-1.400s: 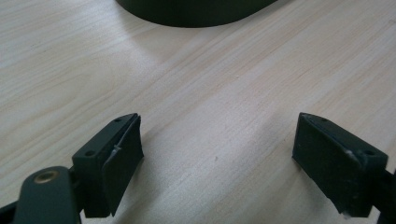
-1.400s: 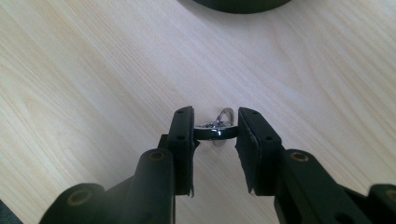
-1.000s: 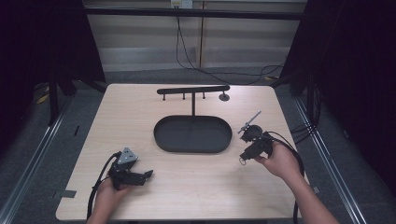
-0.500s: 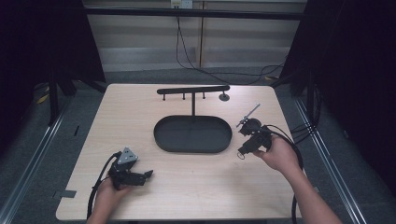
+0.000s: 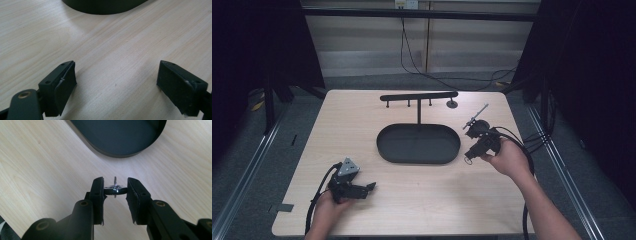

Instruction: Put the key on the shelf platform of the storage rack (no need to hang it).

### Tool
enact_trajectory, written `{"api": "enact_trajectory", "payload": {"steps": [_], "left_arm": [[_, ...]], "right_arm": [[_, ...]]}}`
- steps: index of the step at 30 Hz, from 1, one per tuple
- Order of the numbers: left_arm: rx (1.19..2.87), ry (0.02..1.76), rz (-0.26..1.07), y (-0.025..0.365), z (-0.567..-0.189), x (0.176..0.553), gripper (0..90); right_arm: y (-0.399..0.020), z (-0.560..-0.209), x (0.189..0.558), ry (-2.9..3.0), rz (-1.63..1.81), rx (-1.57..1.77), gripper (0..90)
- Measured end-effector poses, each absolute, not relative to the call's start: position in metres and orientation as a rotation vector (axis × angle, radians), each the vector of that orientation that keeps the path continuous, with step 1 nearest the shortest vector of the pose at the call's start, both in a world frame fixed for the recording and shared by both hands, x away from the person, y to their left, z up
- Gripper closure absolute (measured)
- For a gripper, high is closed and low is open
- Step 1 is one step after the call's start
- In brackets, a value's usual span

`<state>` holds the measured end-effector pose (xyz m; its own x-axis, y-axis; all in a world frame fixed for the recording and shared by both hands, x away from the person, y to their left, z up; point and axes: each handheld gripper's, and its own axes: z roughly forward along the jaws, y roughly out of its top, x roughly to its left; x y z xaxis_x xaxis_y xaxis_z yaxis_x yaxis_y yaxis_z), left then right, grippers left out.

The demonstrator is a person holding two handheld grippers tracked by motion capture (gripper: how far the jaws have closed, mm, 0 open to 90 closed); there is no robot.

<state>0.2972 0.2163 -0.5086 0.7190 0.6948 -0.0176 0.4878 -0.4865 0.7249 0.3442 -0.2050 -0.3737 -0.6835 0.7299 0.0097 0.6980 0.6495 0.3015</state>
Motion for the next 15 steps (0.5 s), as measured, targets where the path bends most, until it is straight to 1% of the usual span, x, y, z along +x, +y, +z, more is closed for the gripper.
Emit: {"api": "enact_trajectory", "payload": {"steps": [15], "left_arm": [[2.186,0.892,0.362,0.216,-0.508,0.297,15.1]], "right_arm": [[-0.196,-0.362,0.358,2.728,0.456,1.183,67.6]]}}
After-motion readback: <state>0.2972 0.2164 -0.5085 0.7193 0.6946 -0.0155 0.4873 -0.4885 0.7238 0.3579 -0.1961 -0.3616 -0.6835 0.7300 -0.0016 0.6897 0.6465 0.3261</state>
